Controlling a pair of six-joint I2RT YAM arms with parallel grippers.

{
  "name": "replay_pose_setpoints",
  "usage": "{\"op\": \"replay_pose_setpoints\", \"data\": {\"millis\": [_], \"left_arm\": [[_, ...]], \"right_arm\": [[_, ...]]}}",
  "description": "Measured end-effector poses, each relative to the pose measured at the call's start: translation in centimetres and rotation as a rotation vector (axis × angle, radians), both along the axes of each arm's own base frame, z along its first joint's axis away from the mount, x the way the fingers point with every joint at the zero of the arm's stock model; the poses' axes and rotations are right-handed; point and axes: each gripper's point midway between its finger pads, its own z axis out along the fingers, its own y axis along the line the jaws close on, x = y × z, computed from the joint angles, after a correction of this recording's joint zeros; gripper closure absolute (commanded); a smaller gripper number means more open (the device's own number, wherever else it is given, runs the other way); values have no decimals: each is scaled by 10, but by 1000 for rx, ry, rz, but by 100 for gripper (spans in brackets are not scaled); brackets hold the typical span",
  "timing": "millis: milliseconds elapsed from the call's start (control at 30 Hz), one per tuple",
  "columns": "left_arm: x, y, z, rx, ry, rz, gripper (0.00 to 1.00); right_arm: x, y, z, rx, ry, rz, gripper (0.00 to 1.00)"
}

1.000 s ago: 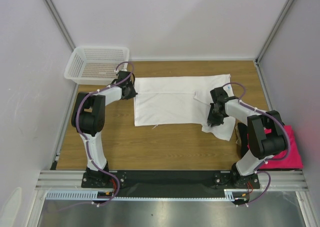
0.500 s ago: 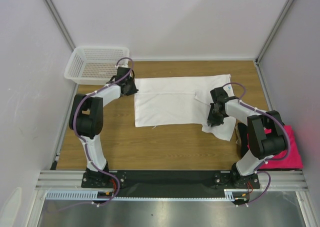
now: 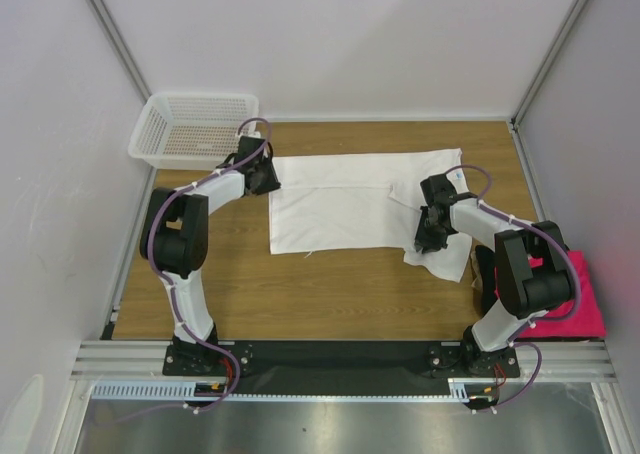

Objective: Fold and stack the t-shirts
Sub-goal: Fold the tshirt

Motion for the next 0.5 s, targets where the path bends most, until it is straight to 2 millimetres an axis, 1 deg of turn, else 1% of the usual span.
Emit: {"op": "replay_pose_setpoints", "data": {"millis": [200, 367, 500], "left_arm": [[-4, 0, -5, 1, 16, -1, 71], [-7, -7, -8, -20, 27, -25, 74], [-11, -13, -22, -27, 62, -27, 77]], "right_arm": [[0, 0, 0, 0, 0, 0, 77], [0, 0, 0, 0, 0, 0, 77], [0, 0, 0, 0, 0, 0, 77]]}}
